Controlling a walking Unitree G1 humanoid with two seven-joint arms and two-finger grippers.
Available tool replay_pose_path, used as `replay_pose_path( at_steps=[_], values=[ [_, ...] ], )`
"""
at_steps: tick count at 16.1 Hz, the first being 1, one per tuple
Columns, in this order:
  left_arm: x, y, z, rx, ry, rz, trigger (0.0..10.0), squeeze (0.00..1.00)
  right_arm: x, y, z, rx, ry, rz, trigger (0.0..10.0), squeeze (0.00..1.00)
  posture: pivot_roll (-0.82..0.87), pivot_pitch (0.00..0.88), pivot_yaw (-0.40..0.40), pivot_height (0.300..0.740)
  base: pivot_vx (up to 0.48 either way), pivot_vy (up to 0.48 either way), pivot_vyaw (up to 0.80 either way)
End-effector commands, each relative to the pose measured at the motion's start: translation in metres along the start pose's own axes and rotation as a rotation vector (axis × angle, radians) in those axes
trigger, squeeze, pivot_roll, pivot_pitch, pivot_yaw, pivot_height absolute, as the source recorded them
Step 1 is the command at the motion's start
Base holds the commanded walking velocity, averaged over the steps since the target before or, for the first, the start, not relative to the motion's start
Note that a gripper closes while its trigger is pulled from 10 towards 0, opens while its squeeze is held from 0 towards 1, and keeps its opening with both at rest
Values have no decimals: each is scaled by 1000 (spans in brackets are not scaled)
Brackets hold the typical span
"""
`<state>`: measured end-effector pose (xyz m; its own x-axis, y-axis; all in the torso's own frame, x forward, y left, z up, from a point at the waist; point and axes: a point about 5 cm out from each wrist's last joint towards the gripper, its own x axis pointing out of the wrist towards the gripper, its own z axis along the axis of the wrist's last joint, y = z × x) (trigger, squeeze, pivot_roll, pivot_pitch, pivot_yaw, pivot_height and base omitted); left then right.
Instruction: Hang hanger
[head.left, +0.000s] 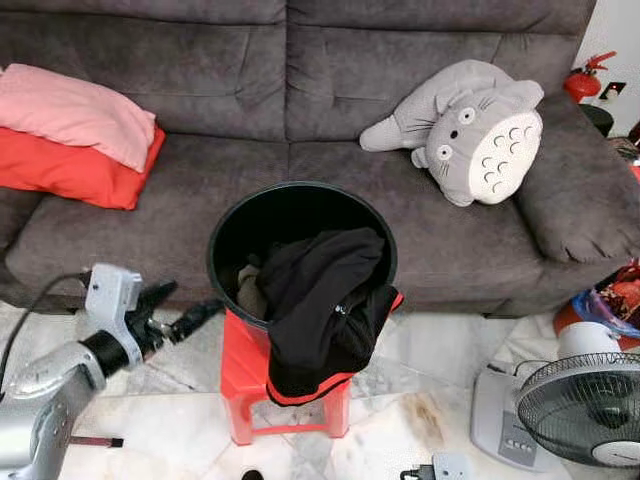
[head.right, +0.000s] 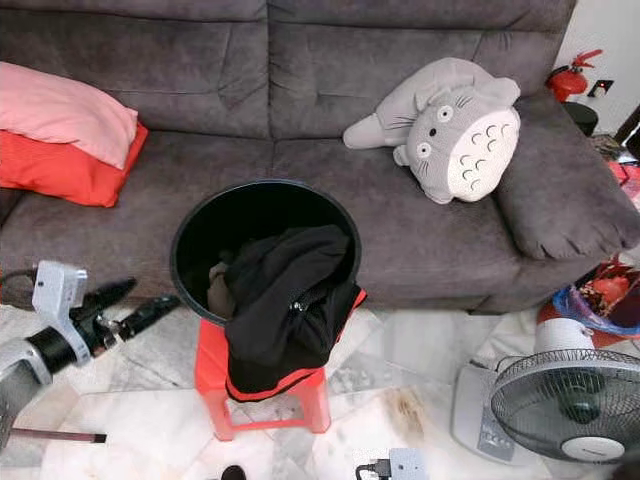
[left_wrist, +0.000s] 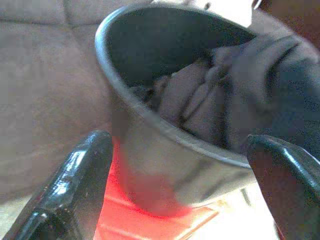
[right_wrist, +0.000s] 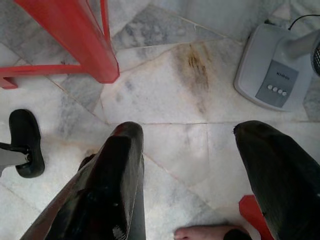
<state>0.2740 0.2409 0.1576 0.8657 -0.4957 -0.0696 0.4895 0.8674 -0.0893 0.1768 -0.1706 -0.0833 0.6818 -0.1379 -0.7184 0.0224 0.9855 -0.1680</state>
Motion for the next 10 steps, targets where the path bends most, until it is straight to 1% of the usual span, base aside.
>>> replay_pose_path(
  at_steps=[1, 3, 4, 5, 6, 7, 8, 9, 10],
  values=[
    [-3, -6, 1, -11, 4, -21, 10000, 1000, -4, -1, -13, -10, 44, 3, 10000, 0, -32, 190, -22, 740, 0, 0, 0],
    [-5, -15, -2, -55, -2, -34, 10000, 1000, -4, -1, -13, -13, 44, 7, 10000, 0, -31, 189, -22, 740, 0, 0, 0],
    [-6, -31, -5, -98, -5, -93, 10000, 1000, -4, 0, -13, -15, 45, 10, 10000, 0, -29, 185, -20, 740, 0, 0, 0],
    [-7, -42, -7, -109, 1, -143, 10000, 1000, -4, 1, -13, -16, 46, 12, 10000, 0, -29, 185, -20, 740, 0, 0, 0],
    [-7, -52, -9, -110, 23, -176, 10000, 863, -4, 1, -13, -18, 46, 14, 10000, 0, -28, 190, -23, 740, 0, 0, 0],
    [-5, -59, -12, -104, 44, -201, 10000, 0, -4, 1, -13, -20, 46, 15, 10000, 0, -22, 193, -26, 740, 0, 0, 0],
    [-5, -62, -14, -103, 56, -219, 10000, 0, -4, 2, -13, -20, 46, 15, 10000, 0, -22, 197, -26, 740, 0, 0, 0],
    [-1, -72, -17, -105, 77, -264, 10000, 0, -4, 2, -13, -21, 47, 16, 10000, 0, -25, 200, -26, 740, 0, 0, 0],
    [0, -73, -17, -101, 77, -264, 10000, 0, -4, 2, -13, -20, 47, 16, 10000, 0, -25, 200, -26, 740, 0, 0, 0]
  ],
)
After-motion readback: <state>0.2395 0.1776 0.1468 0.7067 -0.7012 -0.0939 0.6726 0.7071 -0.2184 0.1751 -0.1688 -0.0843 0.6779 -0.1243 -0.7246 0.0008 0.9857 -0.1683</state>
